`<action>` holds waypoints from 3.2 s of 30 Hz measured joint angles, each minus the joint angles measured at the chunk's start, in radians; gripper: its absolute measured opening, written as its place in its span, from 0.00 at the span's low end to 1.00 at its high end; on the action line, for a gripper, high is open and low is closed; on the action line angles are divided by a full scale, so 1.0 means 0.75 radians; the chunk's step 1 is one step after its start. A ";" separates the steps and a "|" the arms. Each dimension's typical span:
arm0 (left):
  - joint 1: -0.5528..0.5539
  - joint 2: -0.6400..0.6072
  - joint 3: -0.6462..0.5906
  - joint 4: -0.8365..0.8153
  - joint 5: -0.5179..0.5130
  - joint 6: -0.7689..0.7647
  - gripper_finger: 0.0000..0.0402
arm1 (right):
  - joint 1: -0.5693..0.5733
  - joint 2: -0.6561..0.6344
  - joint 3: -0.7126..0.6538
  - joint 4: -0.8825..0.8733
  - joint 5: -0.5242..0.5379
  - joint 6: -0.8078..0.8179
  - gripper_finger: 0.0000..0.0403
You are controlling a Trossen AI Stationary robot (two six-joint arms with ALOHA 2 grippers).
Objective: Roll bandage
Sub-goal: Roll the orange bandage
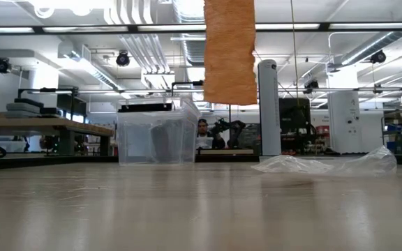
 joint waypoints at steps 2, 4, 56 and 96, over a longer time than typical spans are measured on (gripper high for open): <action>0.001 -0.005 0.000 -0.013 0.040 -0.151 0.48 | 0.000 -0.001 0.000 0.000 -0.001 -0.152 0.28; 0.001 -0.006 0.000 -0.020 0.070 -0.248 0.52 | 0.002 0.001 0.000 -0.002 -0.002 -0.282 0.26; -0.007 0.030 -0.001 0.045 -0.043 0.109 0.15 | -0.016 0.027 0.000 0.027 -0.051 0.400 0.60; -0.016 0.041 -0.001 0.070 -0.174 0.345 0.15 | -0.073 0.018 -0.001 -0.059 -0.044 0.520 0.49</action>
